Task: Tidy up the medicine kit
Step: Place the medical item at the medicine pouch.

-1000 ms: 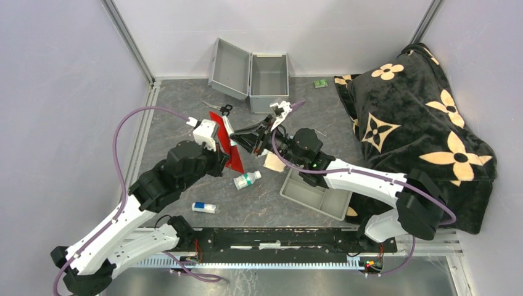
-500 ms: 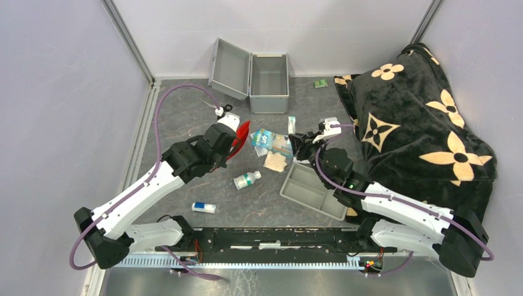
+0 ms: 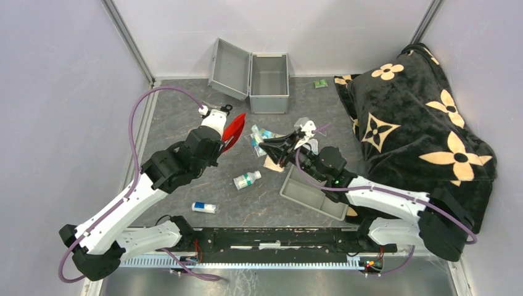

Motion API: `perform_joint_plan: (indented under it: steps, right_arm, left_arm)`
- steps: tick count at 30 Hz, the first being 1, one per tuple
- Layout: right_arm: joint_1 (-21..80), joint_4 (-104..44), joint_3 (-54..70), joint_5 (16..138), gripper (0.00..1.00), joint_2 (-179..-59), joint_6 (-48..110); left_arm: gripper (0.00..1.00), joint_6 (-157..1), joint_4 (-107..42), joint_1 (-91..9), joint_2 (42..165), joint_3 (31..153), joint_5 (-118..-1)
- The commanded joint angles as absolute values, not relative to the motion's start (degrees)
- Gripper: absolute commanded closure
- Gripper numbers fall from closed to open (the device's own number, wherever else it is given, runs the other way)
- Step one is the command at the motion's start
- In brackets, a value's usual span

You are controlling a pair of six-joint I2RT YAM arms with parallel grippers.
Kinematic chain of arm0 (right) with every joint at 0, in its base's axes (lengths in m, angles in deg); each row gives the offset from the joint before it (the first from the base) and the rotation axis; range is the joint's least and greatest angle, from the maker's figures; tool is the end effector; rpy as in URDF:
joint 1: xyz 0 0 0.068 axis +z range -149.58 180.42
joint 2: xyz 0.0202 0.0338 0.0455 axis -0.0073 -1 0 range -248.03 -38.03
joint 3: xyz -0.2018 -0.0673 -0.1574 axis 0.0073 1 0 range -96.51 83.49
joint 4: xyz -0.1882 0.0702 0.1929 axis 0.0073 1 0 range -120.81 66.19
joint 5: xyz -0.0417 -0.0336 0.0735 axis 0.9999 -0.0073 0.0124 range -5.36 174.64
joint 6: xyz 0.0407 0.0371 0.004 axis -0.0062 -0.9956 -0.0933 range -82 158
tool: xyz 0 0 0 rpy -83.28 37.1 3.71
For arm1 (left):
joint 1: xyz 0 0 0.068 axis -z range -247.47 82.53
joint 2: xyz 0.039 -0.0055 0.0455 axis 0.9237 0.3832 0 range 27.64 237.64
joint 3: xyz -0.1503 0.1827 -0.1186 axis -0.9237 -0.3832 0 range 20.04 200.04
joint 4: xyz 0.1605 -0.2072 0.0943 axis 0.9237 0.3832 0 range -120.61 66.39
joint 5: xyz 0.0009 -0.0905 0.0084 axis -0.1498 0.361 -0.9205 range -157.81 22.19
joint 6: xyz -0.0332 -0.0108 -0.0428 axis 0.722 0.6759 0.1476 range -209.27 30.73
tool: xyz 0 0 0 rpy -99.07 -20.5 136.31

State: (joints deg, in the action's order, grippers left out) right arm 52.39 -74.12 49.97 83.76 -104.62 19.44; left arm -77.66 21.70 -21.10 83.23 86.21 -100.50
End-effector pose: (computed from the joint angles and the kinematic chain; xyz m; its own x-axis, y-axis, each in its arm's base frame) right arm 0.1729 0.2221 0.2746 -0.1499 0.3250 -0.9338 -0.7904 0.5280 0.3107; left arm 0.1542 -0.1322 0.3614 -0.5165 0.2962 -0.8034 0.2317 0.9516 0.2019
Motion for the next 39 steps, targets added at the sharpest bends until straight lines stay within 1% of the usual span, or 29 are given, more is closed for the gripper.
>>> perform_joint_plan:
  steps: [1,4,6,9,19,24,30,39]
  right_arm:
    - [52.49,-88.53,44.36,68.02,0.75,-109.95,23.06]
    - [52.58,-91.24,41.49,61.31,0.76,-113.62,26.56]
    - [52.70,-93.06,40.91,59.30,0.76,-114.95,30.87]
    - [52.88,-96.74,41.69,58.48,0.76,-117.03,36.44]
    - [53.41,-100.56,42.61,57.89,0.79,-121.94,50.30]
    - [53.48,-99.82,42.44,57.27,0.78,-122.92,56.39]
    - [53.59,-94.40,43.04,54.98,0.76,-122.77,64.61]
    - [53.59,-91.41,45.18,54.55,0.76,-122.79,72.53]
  left_arm:
    - [0.98,-80.38,19.14,-20.80,83.19,87.72,-97.38]
    - [0.98,-80.48,18.62,-20.80,83.12,87.62,-94.53]
    - [0.98,-80.42,18.45,-20.80,83.10,87.67,-93.30]
    - [0.98,-80.36,18.21,-20.80,82.98,87.74,-91.68]
    - [0.98,-79.92,17.17,-20.80,82.32,87.80,-86.43]
    - [0.98,-80.21,17.20,-20.80,82.23,87.80,-85.43]
    - [0.98,-80.20,17.29,-20.80,81.73,87.80,-85.07]
    - [0.98,-80.06,17.26,-20.80,81.70,88.12,-84.05]
